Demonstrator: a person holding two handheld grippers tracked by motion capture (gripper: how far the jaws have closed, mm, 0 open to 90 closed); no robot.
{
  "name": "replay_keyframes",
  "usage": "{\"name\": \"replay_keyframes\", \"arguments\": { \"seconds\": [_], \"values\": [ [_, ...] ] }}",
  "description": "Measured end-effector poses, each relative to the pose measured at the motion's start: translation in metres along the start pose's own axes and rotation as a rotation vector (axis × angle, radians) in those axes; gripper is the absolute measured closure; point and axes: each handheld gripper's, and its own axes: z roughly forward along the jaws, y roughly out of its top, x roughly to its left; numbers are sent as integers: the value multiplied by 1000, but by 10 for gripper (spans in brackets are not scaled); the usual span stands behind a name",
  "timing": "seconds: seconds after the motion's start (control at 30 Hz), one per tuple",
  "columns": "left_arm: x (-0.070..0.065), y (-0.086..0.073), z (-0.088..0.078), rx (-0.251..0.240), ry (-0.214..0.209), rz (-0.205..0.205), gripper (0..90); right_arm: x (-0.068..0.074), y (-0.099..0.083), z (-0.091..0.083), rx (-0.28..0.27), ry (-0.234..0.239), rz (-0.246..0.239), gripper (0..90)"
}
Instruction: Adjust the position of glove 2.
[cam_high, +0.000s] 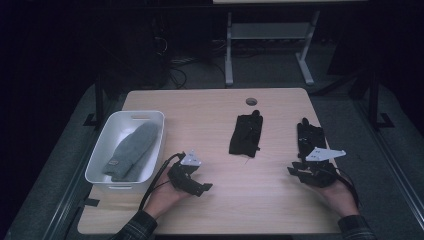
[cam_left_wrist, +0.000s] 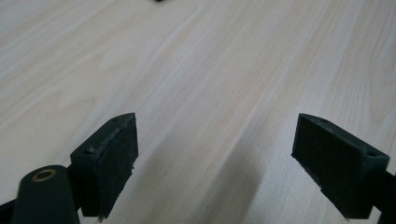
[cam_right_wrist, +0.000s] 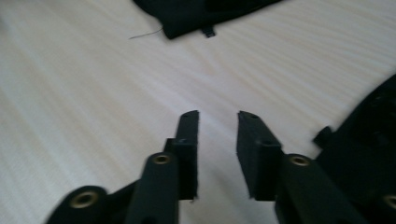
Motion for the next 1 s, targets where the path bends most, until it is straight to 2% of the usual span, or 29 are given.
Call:
{"name": "replay_keyframes", "arguments": {
  "seconds": [0.03,0.07,0.13,0.2,0.33,0.5,0.63,0.83,1.0],
  "values": [
    [0,-2,1,2,3,13,130,-4,3,0,2,-9,5,788],
    [-1,-5,3,-11,-2,-3,130,-7,5,0,-2,-14,19,832],
    [-1,-8,4,0,7,26,125,-16,9,-1,3,-31,35,900],
    [-1,-13,6,-15,-1,36,125,-26,12,-1,1,-51,51,900],
    [0,-17,6,-13,33,89,124,-50,18,0,0,-105,80,900],
    [2,-25,6,-84,21,90,123,-74,20,8,21,-165,112,900],
    [3,-25,5,-78,24,91,123,-89,21,10,15,-193,147,900],
    [3,-25,5,-78,30,85,123,-101,26,26,19,-184,170,900],
    [3,-25,6,-79,30,85,123,-100,30,45,71,-189,149,900]
  ]
}}
